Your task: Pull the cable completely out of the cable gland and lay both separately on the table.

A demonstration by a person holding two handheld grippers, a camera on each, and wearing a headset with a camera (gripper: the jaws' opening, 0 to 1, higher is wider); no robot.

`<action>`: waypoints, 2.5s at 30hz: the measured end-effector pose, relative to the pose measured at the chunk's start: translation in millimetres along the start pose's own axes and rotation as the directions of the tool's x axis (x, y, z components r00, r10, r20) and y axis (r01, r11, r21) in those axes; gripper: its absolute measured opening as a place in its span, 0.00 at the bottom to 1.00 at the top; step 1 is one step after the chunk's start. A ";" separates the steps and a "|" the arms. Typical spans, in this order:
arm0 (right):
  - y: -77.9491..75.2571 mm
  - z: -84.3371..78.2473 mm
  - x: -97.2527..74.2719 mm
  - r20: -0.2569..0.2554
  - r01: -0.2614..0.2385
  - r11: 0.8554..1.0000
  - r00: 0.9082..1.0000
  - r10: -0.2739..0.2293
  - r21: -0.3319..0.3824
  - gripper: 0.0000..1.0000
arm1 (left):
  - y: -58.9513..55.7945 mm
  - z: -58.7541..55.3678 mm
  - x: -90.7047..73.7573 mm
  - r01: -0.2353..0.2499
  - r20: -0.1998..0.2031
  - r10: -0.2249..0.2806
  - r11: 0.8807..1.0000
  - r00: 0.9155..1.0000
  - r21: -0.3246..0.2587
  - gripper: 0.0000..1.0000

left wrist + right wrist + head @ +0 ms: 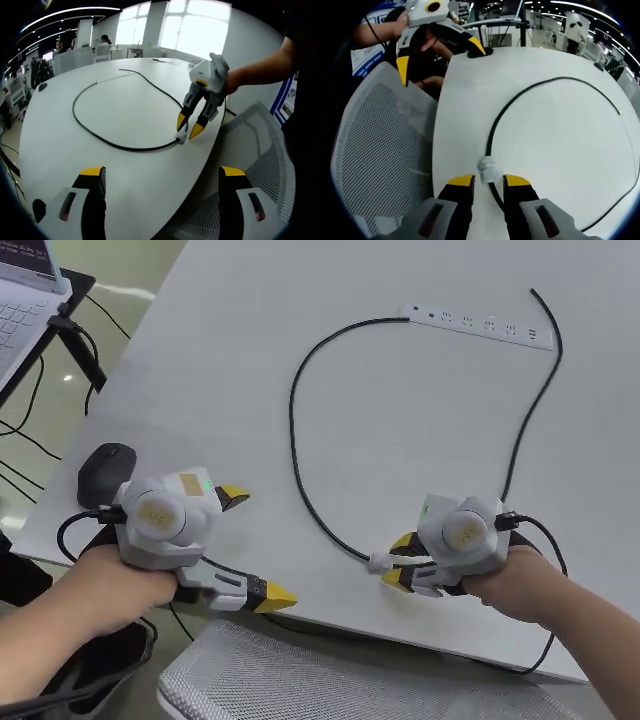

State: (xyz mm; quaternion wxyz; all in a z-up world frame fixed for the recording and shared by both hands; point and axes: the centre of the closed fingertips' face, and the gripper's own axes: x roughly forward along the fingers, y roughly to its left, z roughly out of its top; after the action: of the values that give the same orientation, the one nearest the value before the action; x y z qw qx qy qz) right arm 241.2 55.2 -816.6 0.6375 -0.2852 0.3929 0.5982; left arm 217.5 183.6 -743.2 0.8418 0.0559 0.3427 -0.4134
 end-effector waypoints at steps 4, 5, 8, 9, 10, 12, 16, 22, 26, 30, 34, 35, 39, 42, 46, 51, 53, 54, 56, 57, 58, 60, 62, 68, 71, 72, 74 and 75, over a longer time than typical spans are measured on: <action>0.3 -2.0 2.3 -0.013 -0.007 1.000 1.000 0.007 -0.004 0.17 | 3.2 1.3 -2.1 0.001 0.005 -0.001 1.000 1.000 -0.003 0.93; 0.3 -1.7 2.6 -0.013 -0.007 1.000 1.000 0.007 -0.007 0.17 | 3.7 1.3 -2.5 0.000 0.006 0.000 1.000 1.000 -0.005 0.92; 0.1 -0.6 4.0 -0.014 -0.012 1.000 1.000 0.012 -0.009 0.15 | 4.4 1.2 -4.3 -0.001 0.009 0.001 1.000 1.000 -0.013 0.92; 0.1 -0.5 4.1 -0.014 -0.013 1.000 1.000 0.013 -0.010 0.14 | 4.7 0.4 -4.4 -0.002 0.007 0.002 1.000 1.000 -0.013 0.92; 0.3 0.4 4.5 -0.012 -0.015 1.000 1.000 0.015 -0.013 0.13 | 5.1 -1.2 -4.8 -0.002 0.002 0.002 1.000 1.000 -0.014 0.91; -0.5 -0.1 5.1 -0.017 -0.015 1.000 1.000 0.014 -0.018 0.11 | 5.3 -2.8 -5.3 -0.005 -0.001 0.005 1.000 1.000 -0.014 0.91; -1.7 0.0 5.4 -0.015 -0.015 1.000 1.000 0.015 -0.024 0.09 | 4.6 -2.9 -6.4 -0.008 0.000 0.008 1.000 1.000 -0.016 0.91; -4.2 -0.6 2.8 0.006 -0.017 1.000 1.000 0.016 0.024 0.08 | 2.1 -1.0 -5.5 -0.011 0.007 0.011 1.000 1.000 -0.024 0.90; -3.5 1.8 -2.4 0.018 -0.013 0.999 1.000 0.012 0.052 0.07 | -3.9 4.1 -3.2 -0.003 0.015 0.004 1.000 1.000 -0.021 0.90; -1.0 8.4 -12.0 0.031 -0.019 0.999 0.999 0.018 0.049 0.07 | -8.7 19.6 -2.1 0.005 0.055 -0.003 0.999 0.998 -0.037 0.90; -0.8 16.1 -24.8 0.038 -0.015 0.999 0.999 0.013 0.045 0.06 | -15.4 33.5 2.4 0.023 0.078 -0.021 0.999 0.997 -0.026 0.89; 0.3 19.2 -29.4 0.044 -0.016 0.999 0.999 0.014 0.043 0.06 | -18.8 38.7 3.8 0.030 0.085 -0.028 0.999 0.996 -0.020 0.89; 4.9 26.2 -44.1 0.032 -0.021 1.000 0.999 0.021 0.021 0.06 | -27.7 53.3 9.1 0.046 0.101 -0.046 0.999 0.994 0.000 0.88; 9.3 29.8 -53.8 0.013 -0.026 1.000 1.000 0.026 -0.003 0.06 | -33.8 62.8 12.0 0.057 0.120 -0.057 0.998 0.991 0.005 0.88; 12.8 40.5 -71.9 0.024 -0.027 0.999 0.999 0.028 -0.034 0.06 | -46.6 75.8 18.8 0.082 0.142 -0.084 0.996 0.986 0.020 0.87; 16.2 50.5 -92.4 0.031 -0.030 0.997 0.999 0.032 -0.065 0.06 | -61.2 86.1 26.0 0.118 0.144 -0.126 0.991 0.981 0.065 0.85; 18.9 53.2 -98.4 0.033 -0.040 0.996 0.999 0.043 -0.075 0.06 | -64.0 89.8 27.5 0.127 0.146 -0.137 0.989 0.980 0.071 0.84; 21.4 55.8 -103.8 0.034 -0.047 0.994 0.998 0.051 -0.099 0.06 | -68.4 96.0 28.5 0.142 0.166 -0.154 0.987 0.974 0.079 0.83; 23.6 57.1 -109.9 0.027 -0.057 0.993 0.998 0.060 -0.104 0.06 | -73.0 101.4 30.1 0.156 0.184 -0.169 0.984 0.968 0.081 0.82; 24.2 57.7 -112.1 0.025 -0.058 0.992 0.998 0.061 -0.109 0.06 | -74.5 102.1 31.1 0.159 0.181 -0.171 0.984 0.968 0.080 0.82; 24.4 58.7 -114.0 0.025 -0.060 0.991 0.998 0.064 -0.116 0.06 | -76.3 103.2 32.0 0.162 0.183 -0.175 0.983 0.967 0.083 0.81; 26.3 60.6 -118.6 0.021 -0.068 0.990 0.997 0.071 -0.123 0.06 | -79.8 104.9 34.3 0.172 0.183 -0.186 0.981 0.965 0.091 0.79; 27.4 62.8 -123.5 0.014 -0.065 0.987 0.998 0.068 -0.147 0.06 | -81.8 106.8 37.1 0.181 0.183 -0.193 0.980 0.964 0.079 0.77; 32.5 78.6 -140.6 0.045 -0.048 0.983 0.997 0.057 -0.179 0.06 | -89.8 122.5 38.9 0.212 0.228 -0.220 0.975 0.949 0.060 0.72; 35.7 82.5 -149.1 0.053 -0.043 0.980 0.997 0.054 -0.196 0.06 | -95.8 129.9 37.2 0.239 0.241 -0.249 0.968 0.938 0.072 0.63; 35.0 83.0 -150.6 0.056 -0.034 0.978 0.997 0.047 -0.207 0.06 | -96.5 131.2 37.0 0.240 0.241 -0.252 0.968 0.937 0.078 0.61; 35.7 82.0 -153.9 0.055 -0.030 0.975 0.998 0.043 -0.220 0.06 | -99.1 133.9 36.1 0.244 0.237 -0.261 0.965 0.936 0.099 0.57; 35.5 81.5 -154.9 0.056 -0.028 0.975 0.998 0.041 -0.223 0.06 | -100.6 134.9 35.4 0.250 0.239 -0.269 0.962 0.933 0.106 0.54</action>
State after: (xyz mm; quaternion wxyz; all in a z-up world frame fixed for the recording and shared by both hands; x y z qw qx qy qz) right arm 223.0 43.9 -639.3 0.6028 -0.3296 0.3094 0.6575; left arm 230.2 43.9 -643.8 0.8137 -0.0117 0.2225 -0.5369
